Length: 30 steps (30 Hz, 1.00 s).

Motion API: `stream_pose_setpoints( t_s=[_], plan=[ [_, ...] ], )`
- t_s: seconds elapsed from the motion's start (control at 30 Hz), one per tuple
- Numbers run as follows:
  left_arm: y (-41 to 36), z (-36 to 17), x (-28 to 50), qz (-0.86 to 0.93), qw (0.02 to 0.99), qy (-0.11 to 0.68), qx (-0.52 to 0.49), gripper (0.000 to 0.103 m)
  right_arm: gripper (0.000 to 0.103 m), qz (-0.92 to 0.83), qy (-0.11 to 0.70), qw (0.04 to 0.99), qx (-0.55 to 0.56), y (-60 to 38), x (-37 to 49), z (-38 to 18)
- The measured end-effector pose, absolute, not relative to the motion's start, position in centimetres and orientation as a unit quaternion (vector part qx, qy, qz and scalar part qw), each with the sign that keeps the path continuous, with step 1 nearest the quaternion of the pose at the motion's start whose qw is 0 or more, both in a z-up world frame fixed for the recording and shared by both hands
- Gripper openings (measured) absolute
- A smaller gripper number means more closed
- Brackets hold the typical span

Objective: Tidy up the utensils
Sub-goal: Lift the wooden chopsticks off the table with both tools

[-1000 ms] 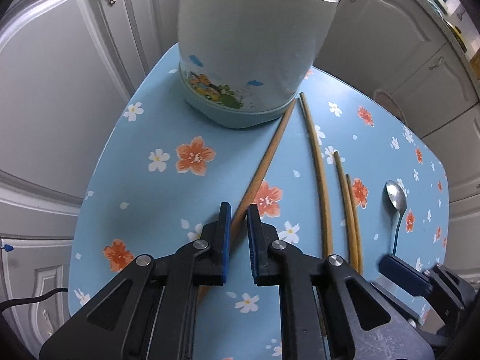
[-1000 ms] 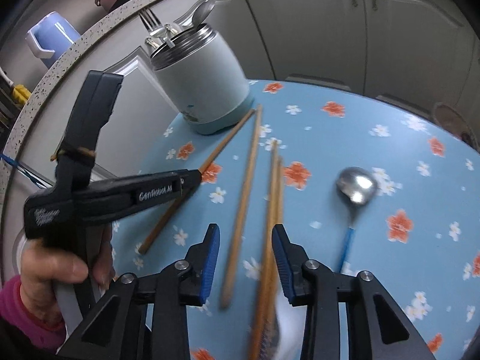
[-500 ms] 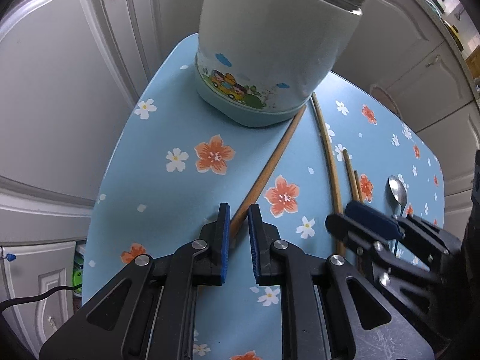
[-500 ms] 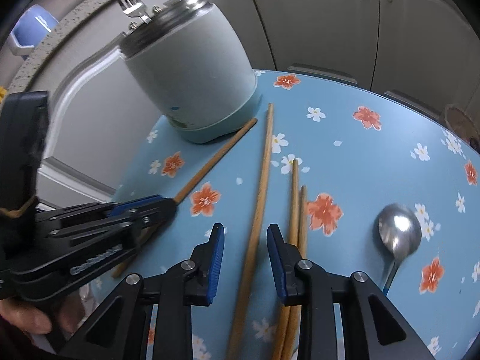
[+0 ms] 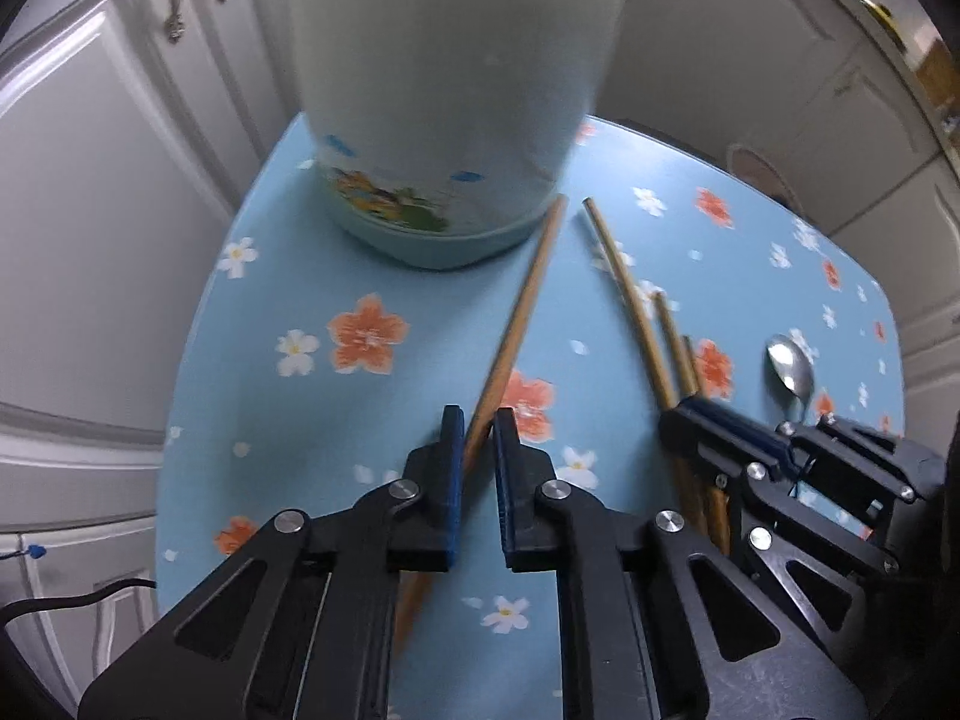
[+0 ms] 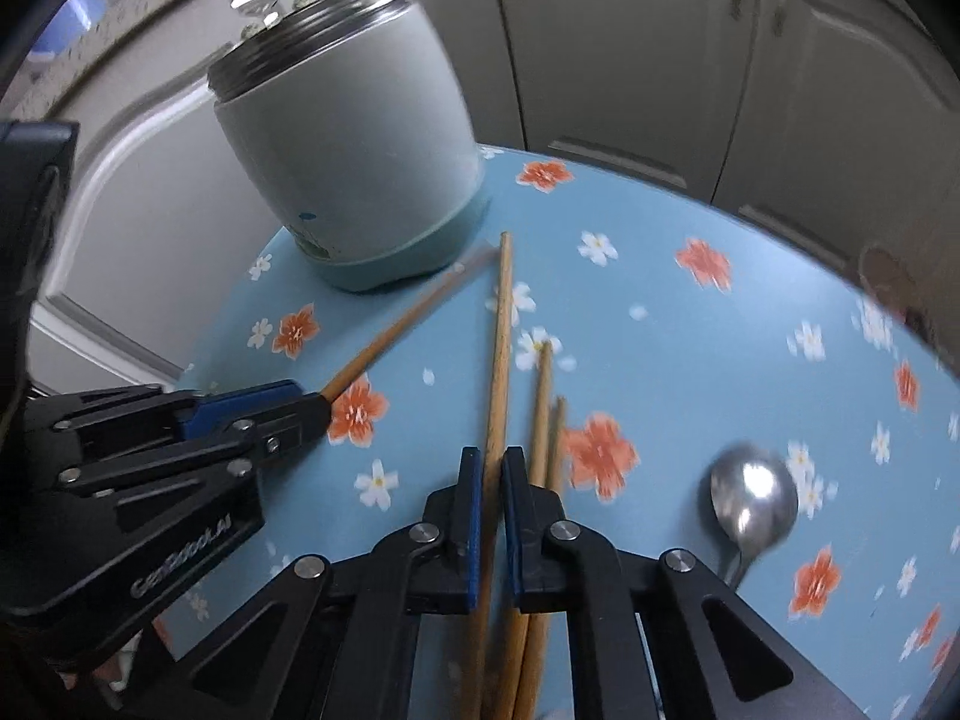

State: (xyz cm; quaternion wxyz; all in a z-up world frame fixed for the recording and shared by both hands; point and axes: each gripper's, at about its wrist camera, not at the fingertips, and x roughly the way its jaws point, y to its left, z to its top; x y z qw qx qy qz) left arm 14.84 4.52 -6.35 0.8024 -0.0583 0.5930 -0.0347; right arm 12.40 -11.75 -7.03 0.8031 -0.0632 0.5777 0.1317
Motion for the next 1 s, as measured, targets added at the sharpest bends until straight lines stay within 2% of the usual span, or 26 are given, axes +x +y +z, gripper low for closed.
stream_pose_setpoints(
  t_s=[0.33, 0.7, 1.0],
  plan=[
    [6.1, -5.3, 12.1, -0.063, 0.797, 0.588, -0.125, 0.006, 0.006, 0.164, 0.558, 0.813, 0.020, -15.0, 9.2, -4.2],
    [6.7, -3.6, 10.4, -0.072, 0.803, 0.578, -0.127, 0.005, 0.006, 0.163, 0.545, 0.821, 0.042, -16.5, 8.5, -2.5],
    [5.8, -5.8, 10.7, -0.044, 0.790, 0.601, -0.113, 0.005, 0.006, 0.175, 0.567, 0.804, 0.034, -14.6, 8.4, -4.2]
  ],
)
